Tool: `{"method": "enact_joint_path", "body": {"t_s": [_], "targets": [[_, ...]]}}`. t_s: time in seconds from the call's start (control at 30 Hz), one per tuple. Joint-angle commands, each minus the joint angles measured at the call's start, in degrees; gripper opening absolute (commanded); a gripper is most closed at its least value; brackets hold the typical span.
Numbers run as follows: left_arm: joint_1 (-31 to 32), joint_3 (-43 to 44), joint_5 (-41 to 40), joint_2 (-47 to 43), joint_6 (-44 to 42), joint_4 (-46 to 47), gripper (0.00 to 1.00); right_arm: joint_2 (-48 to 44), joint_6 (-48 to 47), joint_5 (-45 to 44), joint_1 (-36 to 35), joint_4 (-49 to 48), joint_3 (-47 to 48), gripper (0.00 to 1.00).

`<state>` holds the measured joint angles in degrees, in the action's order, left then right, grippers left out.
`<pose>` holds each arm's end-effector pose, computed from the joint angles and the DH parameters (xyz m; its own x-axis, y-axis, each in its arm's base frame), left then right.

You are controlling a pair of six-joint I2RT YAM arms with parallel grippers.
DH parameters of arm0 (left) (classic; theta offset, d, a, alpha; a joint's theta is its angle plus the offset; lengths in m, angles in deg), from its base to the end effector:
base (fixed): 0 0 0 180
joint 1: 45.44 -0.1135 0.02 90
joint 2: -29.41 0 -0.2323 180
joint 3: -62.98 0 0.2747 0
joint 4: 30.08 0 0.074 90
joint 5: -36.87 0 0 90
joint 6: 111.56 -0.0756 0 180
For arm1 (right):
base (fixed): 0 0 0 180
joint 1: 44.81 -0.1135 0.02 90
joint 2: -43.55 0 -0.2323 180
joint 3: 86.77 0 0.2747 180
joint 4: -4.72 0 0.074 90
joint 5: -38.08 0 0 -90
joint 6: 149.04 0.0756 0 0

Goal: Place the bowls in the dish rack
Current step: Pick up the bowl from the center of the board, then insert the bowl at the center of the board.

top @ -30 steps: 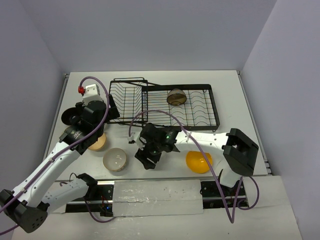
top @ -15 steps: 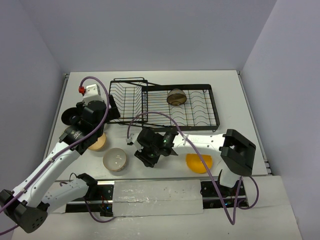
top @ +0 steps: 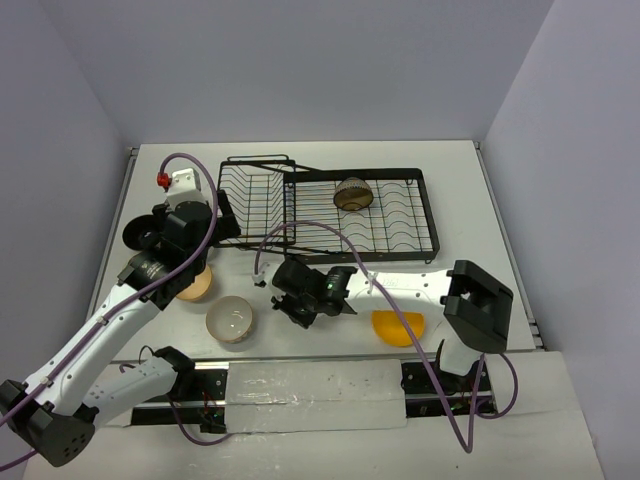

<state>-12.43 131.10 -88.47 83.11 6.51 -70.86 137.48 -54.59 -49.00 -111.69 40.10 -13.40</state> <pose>0.2503 -0.1105 0.3089 -0.3331 -0.2413 -0.9115 -0.1666 0.9666 -0.1950 0.1444 0.3481 0.1249 -0.3965 -0.7312 -0.5551 -0.9017 0.4239 0.0855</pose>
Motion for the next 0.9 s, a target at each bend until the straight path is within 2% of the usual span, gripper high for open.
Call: {"method": "enact_joint_path", "body": {"t_s": [0.0, 0.17, 0.4, 0.6, 0.73, 0.87], "targets": [[-0.2, 0.1, 0.8, -1.0, -0.7, 1.1, 0.99, -0.9, 2.4, 1.2, -0.2, 0.2, -1.3, 0.00], [-0.2, 0.1, 1.0, -1.0, -0.7, 1.2, 0.99, -10.5, 7.4, 5.1, -0.2, -3.8, -5.1, 0.00], [-0.2, 0.1, 1.3, -1.4, -0.7, 1.3, 0.99, -22.7, 13.5, 5.7, 0.0, -10.3, -7.7, 0.00], [-0.2, 0.0, 1.8, -1.6, -0.7, 1.4, 0.99, -26.0, 15.7, 1.4, 1.6, -14.9, -9.4, 0.00], [-0.2, 0.0, 2.1, -1.7, -0.7, 1.4, 0.99, -29.1, 17.5, -2.9, 5.8, -21.0, -11.9, 0.00], [0.3, 0.0, 1.9, -1.7, -0.7, 1.4, 0.99, -33.3, 20.8, -5.8, 13.5, -33.2, -17.8, 0.00]]}}
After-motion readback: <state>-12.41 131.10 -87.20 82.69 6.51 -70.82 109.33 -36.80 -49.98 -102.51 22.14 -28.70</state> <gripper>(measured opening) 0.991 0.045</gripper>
